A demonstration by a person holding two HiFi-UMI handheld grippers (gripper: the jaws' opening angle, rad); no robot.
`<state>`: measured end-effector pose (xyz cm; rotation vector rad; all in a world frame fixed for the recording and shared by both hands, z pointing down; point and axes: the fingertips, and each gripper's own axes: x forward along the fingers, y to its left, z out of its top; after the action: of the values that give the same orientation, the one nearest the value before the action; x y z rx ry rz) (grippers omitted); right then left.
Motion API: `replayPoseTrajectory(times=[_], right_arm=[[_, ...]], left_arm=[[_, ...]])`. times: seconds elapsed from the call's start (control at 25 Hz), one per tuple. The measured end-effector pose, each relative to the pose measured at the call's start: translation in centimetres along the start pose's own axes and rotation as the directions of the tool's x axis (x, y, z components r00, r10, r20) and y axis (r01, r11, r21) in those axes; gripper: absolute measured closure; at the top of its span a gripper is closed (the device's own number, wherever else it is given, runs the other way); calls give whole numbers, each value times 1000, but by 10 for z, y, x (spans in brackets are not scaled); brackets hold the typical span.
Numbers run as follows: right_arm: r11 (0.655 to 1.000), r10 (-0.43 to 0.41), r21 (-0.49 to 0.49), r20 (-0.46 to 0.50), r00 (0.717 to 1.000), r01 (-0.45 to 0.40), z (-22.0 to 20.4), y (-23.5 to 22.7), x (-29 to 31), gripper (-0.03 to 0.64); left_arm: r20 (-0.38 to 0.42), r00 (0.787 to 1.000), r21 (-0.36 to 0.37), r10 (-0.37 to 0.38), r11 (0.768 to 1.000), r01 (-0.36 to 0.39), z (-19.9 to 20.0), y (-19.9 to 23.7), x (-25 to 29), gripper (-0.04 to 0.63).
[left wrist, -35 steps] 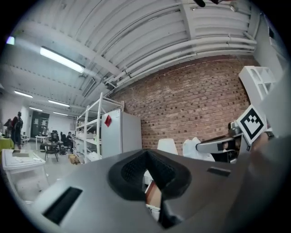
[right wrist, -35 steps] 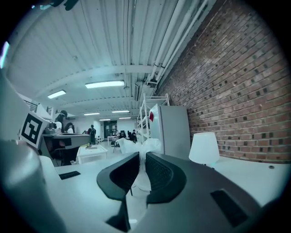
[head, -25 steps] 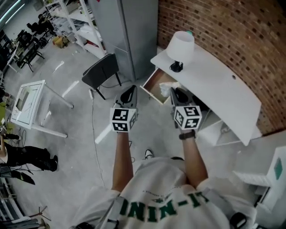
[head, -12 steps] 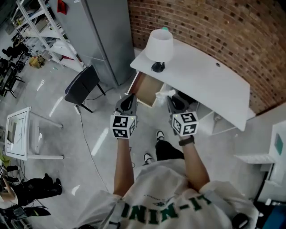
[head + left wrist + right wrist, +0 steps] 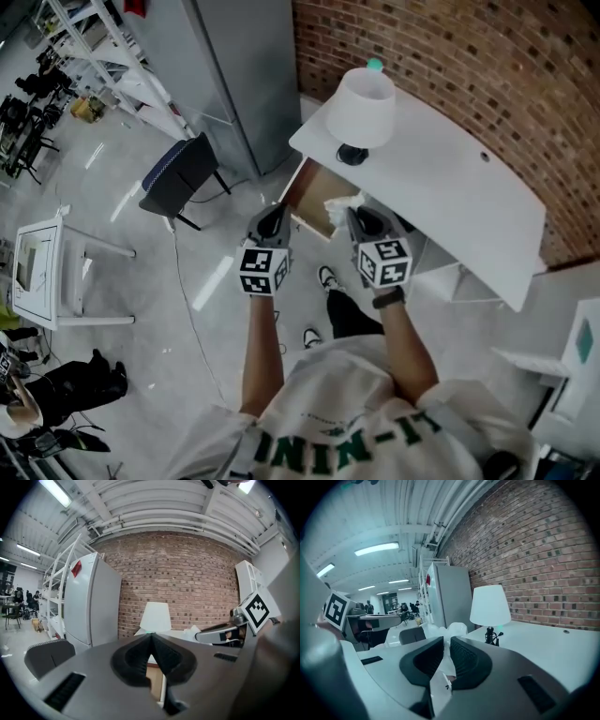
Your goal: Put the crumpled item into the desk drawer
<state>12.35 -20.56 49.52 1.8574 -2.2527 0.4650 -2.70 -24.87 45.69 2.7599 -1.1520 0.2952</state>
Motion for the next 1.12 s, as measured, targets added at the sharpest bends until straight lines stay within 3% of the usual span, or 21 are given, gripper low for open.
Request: replayPoseTrajectory(times=[0.4, 0.76, 1.12], right_arm=[[998, 51, 37, -132, 990, -47, -26, -38, 100, 577], [995, 77, 85, -266, 961, -56, -75, -65, 167, 577], [997, 70, 51, -348, 935, -56, -127, -82, 223, 577]], left_arm=[[-116, 993, -70, 36, 997, -45, -40, 51, 85, 603], [-210, 977, -121, 37, 991, -63, -92, 76, 138, 603], [-268, 963, -157, 26, 985, -70, -153, 100, 171, 603]])
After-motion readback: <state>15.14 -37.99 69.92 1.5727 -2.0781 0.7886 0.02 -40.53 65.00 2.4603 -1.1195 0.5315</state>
